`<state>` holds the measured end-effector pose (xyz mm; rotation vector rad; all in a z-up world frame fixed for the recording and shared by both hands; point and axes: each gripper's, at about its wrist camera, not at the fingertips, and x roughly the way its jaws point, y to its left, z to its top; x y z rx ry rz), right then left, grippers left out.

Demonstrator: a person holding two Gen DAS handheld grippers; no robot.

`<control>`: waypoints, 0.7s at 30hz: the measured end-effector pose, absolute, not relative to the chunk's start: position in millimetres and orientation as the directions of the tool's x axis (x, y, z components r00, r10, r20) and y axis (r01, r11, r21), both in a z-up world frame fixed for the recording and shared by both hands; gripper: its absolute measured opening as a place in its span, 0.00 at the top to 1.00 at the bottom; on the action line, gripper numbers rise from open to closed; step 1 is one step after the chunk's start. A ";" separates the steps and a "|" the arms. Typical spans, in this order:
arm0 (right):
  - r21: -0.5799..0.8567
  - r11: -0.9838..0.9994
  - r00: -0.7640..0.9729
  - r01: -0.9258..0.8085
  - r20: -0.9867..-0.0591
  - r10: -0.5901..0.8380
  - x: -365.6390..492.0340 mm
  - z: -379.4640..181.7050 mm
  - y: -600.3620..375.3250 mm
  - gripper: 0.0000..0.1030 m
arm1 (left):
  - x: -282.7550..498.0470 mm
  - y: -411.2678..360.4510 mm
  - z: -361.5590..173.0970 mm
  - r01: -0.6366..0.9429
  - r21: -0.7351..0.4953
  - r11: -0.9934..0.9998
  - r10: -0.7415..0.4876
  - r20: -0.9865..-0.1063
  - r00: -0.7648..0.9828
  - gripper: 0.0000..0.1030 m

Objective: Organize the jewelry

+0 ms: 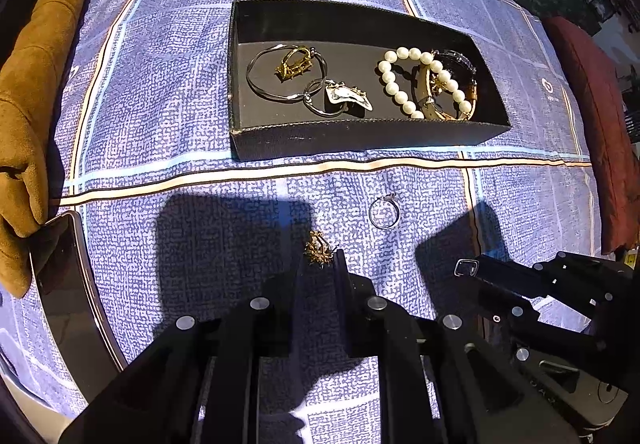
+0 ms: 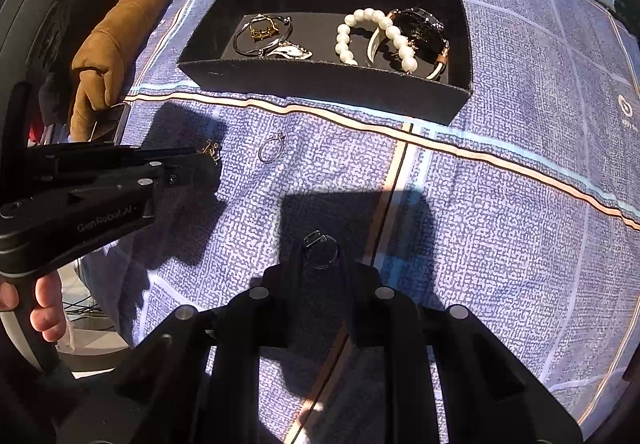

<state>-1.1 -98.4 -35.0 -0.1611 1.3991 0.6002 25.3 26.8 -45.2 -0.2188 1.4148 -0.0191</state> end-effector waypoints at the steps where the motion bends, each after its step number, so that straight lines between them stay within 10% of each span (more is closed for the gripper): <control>1: 0.240 0.842 0.049 -0.483 -0.953 0.300 -1.4 -35.2 -99.0 0.82 | 25.1 25.9 -45.4 -0.115 -0.161 0.980 -0.142 -0.977 0.158 0.77; 4: 0.241 0.844 0.046 -0.479 -0.953 0.298 -2.4 -36.1 -100.7 0.82 | 17.5 27.8 -38.0 -0.110 -0.140 0.984 -0.118 -0.977 0.180 0.48; 14: 0.231 0.845 0.025 -0.482 -0.961 0.276 0.5 -41.8 -93.5 0.82 | 4.4 26.7 -38.4 -0.100 -0.121 0.988 -0.102 -0.979 0.174 0.46; 17: 0.230 0.846 0.037 -0.481 -0.959 0.281 3.8 -39.1 -92.0 0.82 | 11.8 25.9 -32.1 -0.095 -0.139 0.986 -0.119 -0.975 0.189 0.67; 19: 0.229 0.847 0.043 -0.480 -0.958 0.283 7.0 -37.3 -92.6 0.82 | 16.0 24.1 -31.9 -0.085 -0.143 0.986 -0.126 -0.976 0.179 1.00; 21: 0.222 0.847 0.037 -0.483 -0.961 0.273 9.8 -38.7 -92.0 0.82 | 19.9 23.3 -33.7 -0.085 -0.127 0.988 -0.112 -0.980 0.166 1.00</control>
